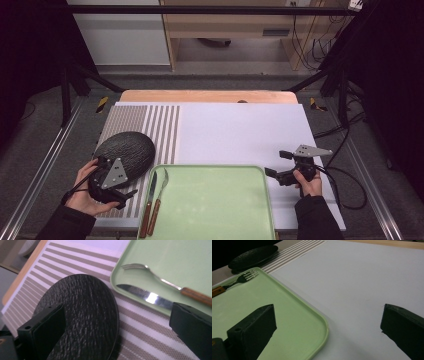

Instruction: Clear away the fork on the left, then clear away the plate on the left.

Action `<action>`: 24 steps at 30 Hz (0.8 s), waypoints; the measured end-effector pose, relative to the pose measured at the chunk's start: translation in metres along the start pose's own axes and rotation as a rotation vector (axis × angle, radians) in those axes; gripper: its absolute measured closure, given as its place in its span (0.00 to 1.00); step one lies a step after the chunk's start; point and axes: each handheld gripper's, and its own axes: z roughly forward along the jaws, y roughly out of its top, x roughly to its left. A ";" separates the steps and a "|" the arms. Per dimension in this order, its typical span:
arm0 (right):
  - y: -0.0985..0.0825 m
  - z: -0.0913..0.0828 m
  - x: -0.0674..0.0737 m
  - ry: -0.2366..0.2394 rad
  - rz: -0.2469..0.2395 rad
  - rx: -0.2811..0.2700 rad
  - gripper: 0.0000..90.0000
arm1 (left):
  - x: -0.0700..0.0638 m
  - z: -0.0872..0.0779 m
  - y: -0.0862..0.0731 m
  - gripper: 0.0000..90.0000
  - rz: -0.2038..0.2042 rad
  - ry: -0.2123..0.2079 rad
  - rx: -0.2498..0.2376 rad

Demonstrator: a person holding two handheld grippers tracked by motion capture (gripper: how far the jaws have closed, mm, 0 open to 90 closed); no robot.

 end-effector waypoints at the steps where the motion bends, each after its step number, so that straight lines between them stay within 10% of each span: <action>1: 0.000 0.000 0.000 0.000 -0.001 0.003 0.00 | 0.001 0.000 -0.001 0.00 0.010 0.003 0.007; 24: -0.001 0.000 0.001 0.002 -0.005 0.007 0.00 | 0.002 0.014 -0.020 0.00 0.176 0.152 0.106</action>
